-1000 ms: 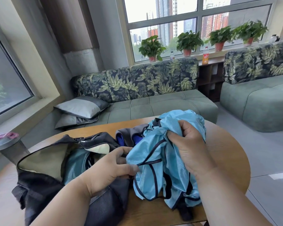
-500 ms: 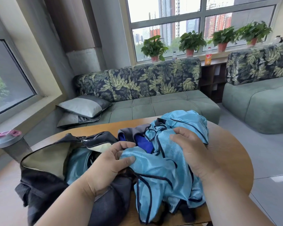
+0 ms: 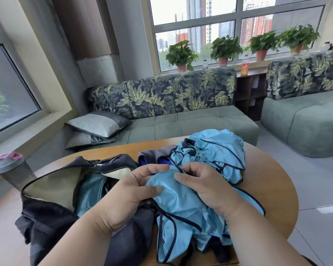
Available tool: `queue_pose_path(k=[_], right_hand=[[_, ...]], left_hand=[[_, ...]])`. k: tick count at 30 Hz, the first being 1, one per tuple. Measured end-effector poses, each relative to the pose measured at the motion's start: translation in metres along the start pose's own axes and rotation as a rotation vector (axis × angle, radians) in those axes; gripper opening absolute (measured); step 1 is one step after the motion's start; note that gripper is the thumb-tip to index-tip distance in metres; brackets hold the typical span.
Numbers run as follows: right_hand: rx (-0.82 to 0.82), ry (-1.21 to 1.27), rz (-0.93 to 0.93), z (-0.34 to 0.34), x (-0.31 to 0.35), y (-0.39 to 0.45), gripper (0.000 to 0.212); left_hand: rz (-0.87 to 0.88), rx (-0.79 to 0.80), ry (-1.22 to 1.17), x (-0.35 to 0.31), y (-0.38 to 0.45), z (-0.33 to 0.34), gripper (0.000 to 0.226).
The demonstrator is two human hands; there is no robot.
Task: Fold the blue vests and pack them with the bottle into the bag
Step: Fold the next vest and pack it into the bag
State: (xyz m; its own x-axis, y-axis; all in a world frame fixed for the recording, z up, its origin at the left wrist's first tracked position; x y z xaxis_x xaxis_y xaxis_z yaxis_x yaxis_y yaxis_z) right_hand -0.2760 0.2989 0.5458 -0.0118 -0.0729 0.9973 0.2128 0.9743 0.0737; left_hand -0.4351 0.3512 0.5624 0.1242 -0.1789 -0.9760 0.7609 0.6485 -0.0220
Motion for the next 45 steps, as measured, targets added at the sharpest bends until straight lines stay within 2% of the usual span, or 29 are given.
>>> queue_pose_path(k=[6,11,13,17,20,24,26,28,31,33,37,41,45], right_hand=[[-0.107,0.011,-0.05,-0.012,0.008,-0.001,0.01],[-0.139,-0.049,-0.092,-0.01,0.012,-0.002,0.01],[-0.197,-0.044,-0.094,-0.015,0.012,-0.003,0.005],[-0.358,0.016,-0.162,-0.033,0.02,-0.011,0.01],[-0.397,-0.032,-0.246,-0.035,0.036,-0.02,0.01],[-0.283,-0.2,-0.352,-0.008,0.062,-0.031,0.019],[-0.216,-0.268,-0.43,0.008,0.067,-0.033,0.022],[-0.144,-0.224,-0.468,0.019,0.064,-0.033,0.018],[-0.06,-0.03,-0.386,0.02,0.056,-0.03,0.024],[-0.061,0.019,-0.368,0.014,0.057,-0.029,0.025],[-0.123,0.011,-0.226,-0.002,0.044,-0.022,0.023],[-0.064,-0.112,-0.066,0.002,0.029,-0.017,0.024],[-0.019,-0.096,-0.025,0.008,0.024,-0.016,0.037]], left_hand=[[0.039,-0.059,0.118,-0.007,0.002,-0.008,0.049],[0.045,-0.003,0.343,-0.002,0.003,0.001,0.022],[0.012,-0.098,0.445,0.001,0.003,-0.006,0.014],[0.002,-0.337,0.426,-0.007,-0.004,-0.03,0.034],[0.025,-0.41,0.383,-0.017,-0.012,-0.033,0.04],[0.032,-0.328,0.291,-0.023,-0.017,-0.009,0.029],[0.034,-0.215,0.206,-0.02,-0.015,0.008,0.028],[0.047,-0.153,0.236,-0.02,-0.013,0.018,0.026],[0.081,-0.278,0.389,-0.024,-0.012,0.011,0.01],[0.112,-0.331,0.419,-0.028,-0.013,0.007,0.012],[0.143,-0.317,0.406,-0.035,-0.011,0.007,0.004],[0.126,-0.285,0.38,-0.036,-0.011,0.007,0.018],[0.148,-0.223,0.369,-0.036,-0.012,0.015,0.024]])
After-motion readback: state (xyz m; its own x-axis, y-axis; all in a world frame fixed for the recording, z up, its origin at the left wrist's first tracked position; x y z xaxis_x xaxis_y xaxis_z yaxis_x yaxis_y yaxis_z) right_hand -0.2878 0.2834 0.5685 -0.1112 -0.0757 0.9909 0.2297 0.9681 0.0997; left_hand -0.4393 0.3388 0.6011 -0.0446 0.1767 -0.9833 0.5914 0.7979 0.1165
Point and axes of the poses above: each hand's wrist, its own y-axis towards the middle knuckle, its own z-axis out of the palm, x = y × z, the point moved 9 cm from there along y, towards the middle knuckle
